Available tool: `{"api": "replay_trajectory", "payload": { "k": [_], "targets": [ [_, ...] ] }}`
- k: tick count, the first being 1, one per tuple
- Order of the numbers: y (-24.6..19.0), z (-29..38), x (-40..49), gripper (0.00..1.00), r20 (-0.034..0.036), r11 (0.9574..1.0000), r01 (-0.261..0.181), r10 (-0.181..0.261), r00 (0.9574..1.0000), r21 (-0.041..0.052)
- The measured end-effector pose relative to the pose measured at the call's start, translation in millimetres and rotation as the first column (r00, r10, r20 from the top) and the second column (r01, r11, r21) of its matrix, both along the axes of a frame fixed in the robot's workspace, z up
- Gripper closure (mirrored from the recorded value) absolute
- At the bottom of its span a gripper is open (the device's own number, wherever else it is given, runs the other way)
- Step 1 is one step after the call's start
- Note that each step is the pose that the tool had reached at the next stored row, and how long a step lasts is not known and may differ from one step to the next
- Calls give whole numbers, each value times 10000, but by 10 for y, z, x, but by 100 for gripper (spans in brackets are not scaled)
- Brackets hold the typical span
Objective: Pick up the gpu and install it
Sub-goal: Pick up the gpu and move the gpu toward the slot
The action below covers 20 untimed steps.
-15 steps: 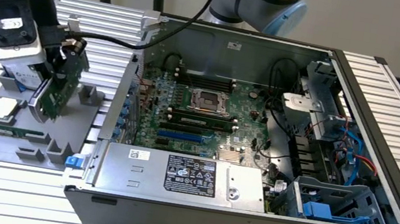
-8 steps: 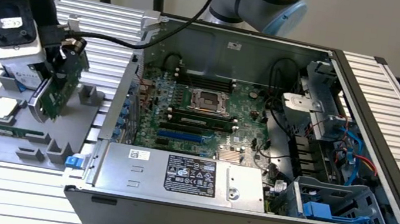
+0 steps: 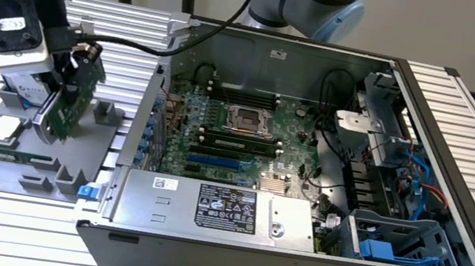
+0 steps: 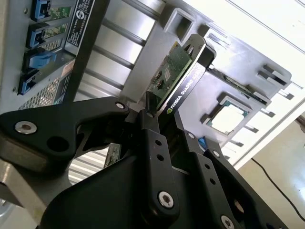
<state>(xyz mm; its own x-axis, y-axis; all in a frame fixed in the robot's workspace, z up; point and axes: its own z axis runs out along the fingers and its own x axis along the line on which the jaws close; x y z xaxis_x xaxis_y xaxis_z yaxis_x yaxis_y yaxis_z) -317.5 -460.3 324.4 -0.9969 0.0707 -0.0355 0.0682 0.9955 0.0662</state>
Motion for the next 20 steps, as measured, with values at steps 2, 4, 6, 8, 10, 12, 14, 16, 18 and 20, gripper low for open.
{"api": "replay_trajectory", "payload": {
  "k": [2,4,6,8,10,12,14,16,18,20],
  "targets": [
    [0,23,0,100,0,10000,0,0,10000,0],
    [0,48,0,100,0,10000,0,0,10000,-1],
    [0,75,0,100,0,10000,0,0,10000,0],
    [0,104,0,100,0,10000,0,0,10000,-1],
    [0,132,0,100,0,10000,0,0,10000,-1],
    [0,152,0,100,0,10000,0,0,10000,-1],
    [0,169,0,100,0,10000,0,0,10000,0],
    [0,187,0,100,0,10000,0,0,10000,-1],
    [0,201,0,100,1,10000,0,0,10000,0],
    [0,215,0,100,0,10000,0,0,10000,0]
  ]
}}
